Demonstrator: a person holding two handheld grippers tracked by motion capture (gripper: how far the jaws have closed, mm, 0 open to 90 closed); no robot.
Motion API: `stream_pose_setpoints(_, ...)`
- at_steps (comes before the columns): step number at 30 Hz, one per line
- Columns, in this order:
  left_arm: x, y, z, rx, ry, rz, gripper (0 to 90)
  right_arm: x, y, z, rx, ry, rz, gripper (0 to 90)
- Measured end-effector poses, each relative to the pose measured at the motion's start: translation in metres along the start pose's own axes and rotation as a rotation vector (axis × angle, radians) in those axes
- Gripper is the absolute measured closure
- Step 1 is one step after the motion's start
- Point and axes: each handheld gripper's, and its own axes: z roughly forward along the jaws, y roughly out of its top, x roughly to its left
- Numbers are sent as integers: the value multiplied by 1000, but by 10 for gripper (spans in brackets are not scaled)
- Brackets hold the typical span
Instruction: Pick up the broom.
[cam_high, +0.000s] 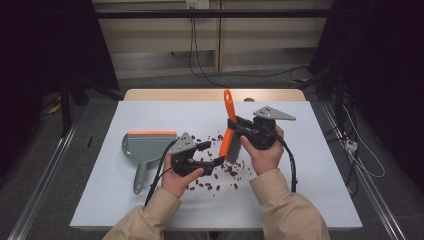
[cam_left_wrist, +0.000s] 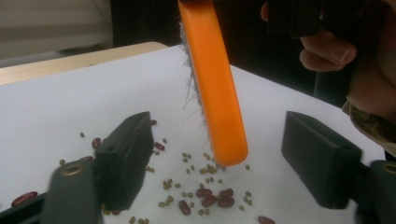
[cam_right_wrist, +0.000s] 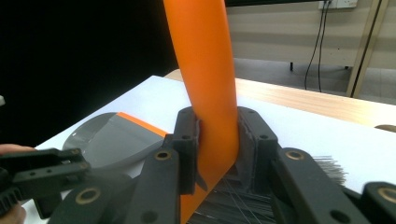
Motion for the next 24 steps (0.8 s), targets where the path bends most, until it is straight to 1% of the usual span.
stream_pose_setpoints(2, -1, -1, 2, 9, -5, -13, 306, 3, 0, 2, 4, -4, -15, 713)
stream_pose_setpoints(3, -1, -1, 3, 21, 2, -5, 331, 5, 0, 3, 4, -5, -19, 713)
stream_pose_setpoints(6, 0, -2, 6, 26, 8, -16, 395, 10, 0, 6, 3, 10, -24, 713)
stream_pose_setpoints(9, 1, -3, 7, 33, 13, -21, 487, 15, 1, 8, 2, 22, -36, 713)
stream_pose_setpoints(10, 1, -3, 7, 34, 14, -18, 542, 17, 1, 8, 5, 25, -38, 713)
stream_pose_setpoints(11, 0, -3, 8, 33, 15, -20, 573, 18, 1, 9, 3, 27, -40, 713)
stream_pose_setpoints(13, 0, -3, 7, 35, 14, -28, 637, 20, 2, 9, -1, 38, -35, 713)
stream_pose_setpoints(14, 0, -3, 7, 34, 22, -30, 661, 21, 3, 9, -2, 37, -34, 712)
stream_pose_setpoints(15, -1, -3, 6, 28, 30, -43, 670, 23, 3, 10, -3, 34, -38, 712)
stream_pose_setpoints(16, -1, -3, 6, 28, 39, -42, 677, 25, 4, 9, -2, 34, -48, 711)
stream_pose_setpoints(19, 2, -5, 2, 27, 74, -63, 700, 28, 5, 10, 0, 36, -48, 708)
stream_pose_setpoints(20, 3, -5, 1, 22, 88, -67, 706, 29, 5, 11, -3, 39, -54, 707)
stream_pose_setpoints(21, 4, -6, 0, 23, 93, -70, 708, 30, 5, 12, -6, 39, -53, 707)
stream_pose_setpoints(24, 3, -6, -1, 9, 122, -67, 709, 32, 6, 15, -4, 40, -56, 700)
